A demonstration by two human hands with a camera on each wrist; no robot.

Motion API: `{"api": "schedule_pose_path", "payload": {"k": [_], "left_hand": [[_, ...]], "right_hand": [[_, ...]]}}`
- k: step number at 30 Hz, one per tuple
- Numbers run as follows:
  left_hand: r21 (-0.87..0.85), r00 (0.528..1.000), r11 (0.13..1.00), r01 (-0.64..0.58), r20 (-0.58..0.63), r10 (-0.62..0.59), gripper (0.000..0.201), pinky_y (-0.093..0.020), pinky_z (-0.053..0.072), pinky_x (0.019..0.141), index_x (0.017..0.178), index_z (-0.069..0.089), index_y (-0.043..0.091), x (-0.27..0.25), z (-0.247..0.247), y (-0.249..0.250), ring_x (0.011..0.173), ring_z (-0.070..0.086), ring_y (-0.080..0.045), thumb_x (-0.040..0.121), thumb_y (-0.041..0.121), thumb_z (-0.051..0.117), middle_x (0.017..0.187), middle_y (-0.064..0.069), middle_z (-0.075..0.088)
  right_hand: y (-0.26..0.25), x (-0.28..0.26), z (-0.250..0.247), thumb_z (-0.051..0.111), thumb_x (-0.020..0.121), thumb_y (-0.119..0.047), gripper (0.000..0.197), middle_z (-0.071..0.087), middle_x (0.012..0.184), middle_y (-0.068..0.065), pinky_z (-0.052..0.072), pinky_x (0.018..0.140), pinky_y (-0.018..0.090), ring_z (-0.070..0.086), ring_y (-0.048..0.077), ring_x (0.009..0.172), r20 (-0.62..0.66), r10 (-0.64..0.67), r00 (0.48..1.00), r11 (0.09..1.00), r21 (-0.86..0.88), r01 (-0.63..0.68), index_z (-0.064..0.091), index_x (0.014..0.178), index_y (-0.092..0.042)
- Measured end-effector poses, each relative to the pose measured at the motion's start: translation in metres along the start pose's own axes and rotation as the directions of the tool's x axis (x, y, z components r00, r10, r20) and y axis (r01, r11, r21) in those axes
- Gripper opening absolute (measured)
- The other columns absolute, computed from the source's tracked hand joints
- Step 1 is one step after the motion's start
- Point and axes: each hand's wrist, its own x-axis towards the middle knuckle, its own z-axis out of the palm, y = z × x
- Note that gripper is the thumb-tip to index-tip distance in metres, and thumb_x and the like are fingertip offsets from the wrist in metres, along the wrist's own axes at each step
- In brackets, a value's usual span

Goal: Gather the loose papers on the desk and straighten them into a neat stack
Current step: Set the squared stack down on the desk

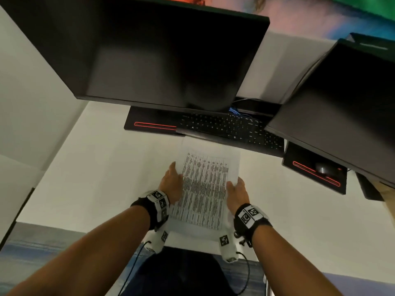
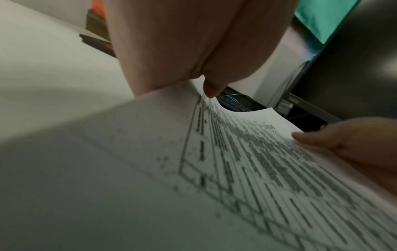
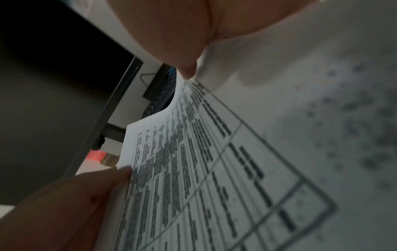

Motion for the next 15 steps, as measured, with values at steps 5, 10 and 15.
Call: {"api": "schedule_pose_path", "payload": {"k": [5, 10, 15], "left_hand": [[-0.137, 0.998, 0.990, -0.012, -0.061, 0.004, 0.040, -0.025, 0.046, 0.073, 0.138, 0.046, 0.011, 0.004, -0.031, -0.009, 0.086, 0.058, -0.021, 0.098, 0.008, 0.049, 0.105, -0.001, 0.060], [-0.220, 0.984, 0.975, 0.041, -0.159, -0.078, 0.019, -0.042, 0.058, 0.084, 0.103, 0.065, 0.018, 0.018, -0.088, -0.038, 0.087, 0.069, -0.029, 0.090, 0.006, 0.060, 0.101, -0.013, 0.074], [-0.169, 0.939, 0.970, 0.173, -0.270, -0.214, 0.020, -0.034, 0.054, 0.089, 0.104, 0.071, 0.010, 0.036, -0.134, -0.065, 0.095, 0.069, -0.028, 0.085, 0.012, 0.066, 0.100, -0.010, 0.073]], "right_hand": [[-0.012, 0.008, 0.006, 0.041, 0.105, -0.020, 0.042, 0.048, 0.142, 0.018, 0.037, 0.112, 0.044, 0.048, 0.032, 0.130, -0.007, 0.018, 1.000, 1.000, 0.003, -0.018, 0.037, 0.141, 0.001], [-0.056, 0.015, 0.041, 0.049, 0.100, -0.020, 0.020, 0.059, 0.110, 0.011, 0.050, 0.088, 0.037, 0.058, 0.028, 0.095, 0.112, -0.055, 0.992, 0.998, -0.031, 0.058, 0.051, 0.115, -0.007], [-0.088, 0.030, 0.089, 0.058, 0.093, -0.018, 0.013, 0.070, 0.100, 0.016, 0.058, 0.083, 0.051, 0.069, 0.036, 0.092, 0.230, -0.010, 0.973, 0.995, -0.094, 0.033, 0.061, 0.097, -0.007]]}}
